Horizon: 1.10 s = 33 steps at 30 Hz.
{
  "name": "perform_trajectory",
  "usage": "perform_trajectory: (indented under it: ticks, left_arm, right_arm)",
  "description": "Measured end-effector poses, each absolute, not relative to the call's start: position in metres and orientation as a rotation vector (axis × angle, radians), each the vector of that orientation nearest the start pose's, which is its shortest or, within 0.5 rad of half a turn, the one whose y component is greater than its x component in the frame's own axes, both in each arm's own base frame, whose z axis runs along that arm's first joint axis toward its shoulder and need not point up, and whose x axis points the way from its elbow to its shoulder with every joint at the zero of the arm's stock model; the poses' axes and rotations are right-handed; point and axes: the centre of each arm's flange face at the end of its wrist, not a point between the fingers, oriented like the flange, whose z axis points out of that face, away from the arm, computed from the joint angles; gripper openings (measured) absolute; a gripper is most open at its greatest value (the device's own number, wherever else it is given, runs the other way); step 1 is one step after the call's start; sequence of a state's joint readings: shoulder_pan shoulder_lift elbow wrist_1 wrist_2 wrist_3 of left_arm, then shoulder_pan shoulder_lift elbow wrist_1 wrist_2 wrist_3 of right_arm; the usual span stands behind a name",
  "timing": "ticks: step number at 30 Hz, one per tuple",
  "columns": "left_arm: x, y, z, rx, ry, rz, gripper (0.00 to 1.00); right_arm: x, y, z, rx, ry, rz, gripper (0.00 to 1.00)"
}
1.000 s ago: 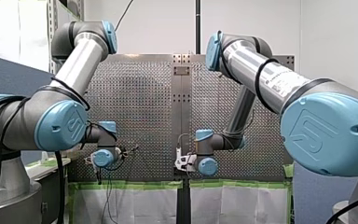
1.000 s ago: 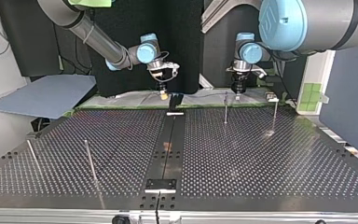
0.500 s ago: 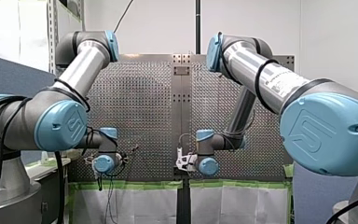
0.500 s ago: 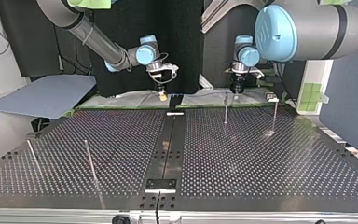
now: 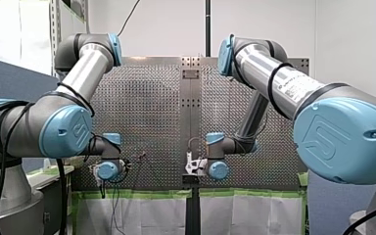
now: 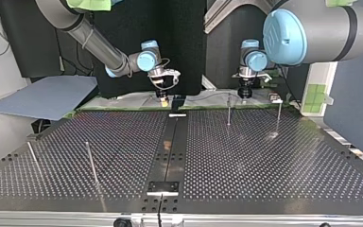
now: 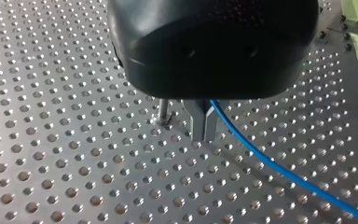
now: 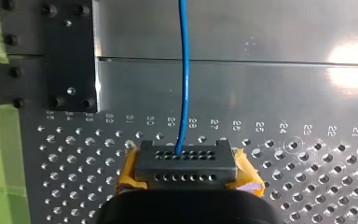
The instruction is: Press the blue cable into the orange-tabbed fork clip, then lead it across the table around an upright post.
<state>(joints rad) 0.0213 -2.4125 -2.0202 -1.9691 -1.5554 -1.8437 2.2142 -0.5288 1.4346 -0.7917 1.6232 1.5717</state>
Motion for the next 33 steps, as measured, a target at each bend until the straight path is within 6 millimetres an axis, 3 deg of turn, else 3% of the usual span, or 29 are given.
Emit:
perform_trajectory:
  ticks: [12,31,32,33]
  left_arm:
    - [0.53,-0.123,-0.022,-0.237,1.648,-0.236,0.0]
    - [0.536,-0.122,-0.02,-0.229,1.658,-0.231,0.0]
    - [0.536,-0.122,-0.02,-0.226,1.658,-0.226,0.08]
    - [0.536,-0.121,-0.02,-0.224,1.658,-0.217,0.08]
  right_arm:
    - [0.521,-0.498,-0.032,1.714,-0.925,1.546,0.0]
    - [0.509,-0.519,-0.027,1.694,-0.949,1.524,0.0]
    - [0.508,-0.519,-0.027,1.694,-0.949,1.523,0.0]
    - [0.508,-0.519,-0.027,1.694,-0.95,1.523,0.0]
